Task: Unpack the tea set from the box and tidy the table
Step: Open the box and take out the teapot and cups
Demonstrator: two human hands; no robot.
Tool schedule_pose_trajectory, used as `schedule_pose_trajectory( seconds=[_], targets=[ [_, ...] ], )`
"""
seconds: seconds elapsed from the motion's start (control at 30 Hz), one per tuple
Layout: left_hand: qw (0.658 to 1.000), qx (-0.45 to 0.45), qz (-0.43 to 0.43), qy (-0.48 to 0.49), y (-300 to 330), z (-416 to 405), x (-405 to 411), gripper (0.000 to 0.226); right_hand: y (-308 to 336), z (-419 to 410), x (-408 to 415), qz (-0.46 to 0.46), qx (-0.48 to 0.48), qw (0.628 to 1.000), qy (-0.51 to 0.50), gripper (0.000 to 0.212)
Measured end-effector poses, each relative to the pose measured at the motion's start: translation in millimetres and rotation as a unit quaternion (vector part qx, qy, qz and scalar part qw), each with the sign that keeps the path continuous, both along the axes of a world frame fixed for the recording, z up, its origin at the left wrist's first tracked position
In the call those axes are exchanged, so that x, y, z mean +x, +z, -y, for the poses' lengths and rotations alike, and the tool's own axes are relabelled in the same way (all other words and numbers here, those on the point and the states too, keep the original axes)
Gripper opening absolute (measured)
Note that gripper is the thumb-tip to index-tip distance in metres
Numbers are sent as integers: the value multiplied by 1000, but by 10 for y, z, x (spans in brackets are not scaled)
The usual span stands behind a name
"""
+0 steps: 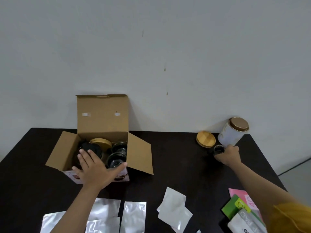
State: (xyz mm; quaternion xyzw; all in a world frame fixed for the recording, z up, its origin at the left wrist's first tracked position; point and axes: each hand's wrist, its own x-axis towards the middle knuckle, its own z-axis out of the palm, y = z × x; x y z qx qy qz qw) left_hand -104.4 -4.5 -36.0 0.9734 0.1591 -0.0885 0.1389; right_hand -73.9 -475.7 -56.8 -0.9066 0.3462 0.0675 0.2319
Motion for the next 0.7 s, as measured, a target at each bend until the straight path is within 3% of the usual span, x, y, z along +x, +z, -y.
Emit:
schedule_pose_trajectory(
  seconds=[0.37, 0.5, 0.63, 0.7],
  targets=[
    [1000, 15, 0, 5, -82, 19, 8, 155, -227, 246, 186, 118, 93, 986, -67, 84],
    [1000, 9, -4, 8, -65, 28, -3, 152, -234, 82, 90, 132, 77, 985, -81, 96],
    [1000, -1, -2, 6, -15, 41, -27, 149, -183, -396, -20, 197, -14, 980, 25, 80],
    [1000, -10, -4, 4, 21, 50, -34, 150, -124, -782, -58, 237, 4, 964, 116, 70]
  ],
)
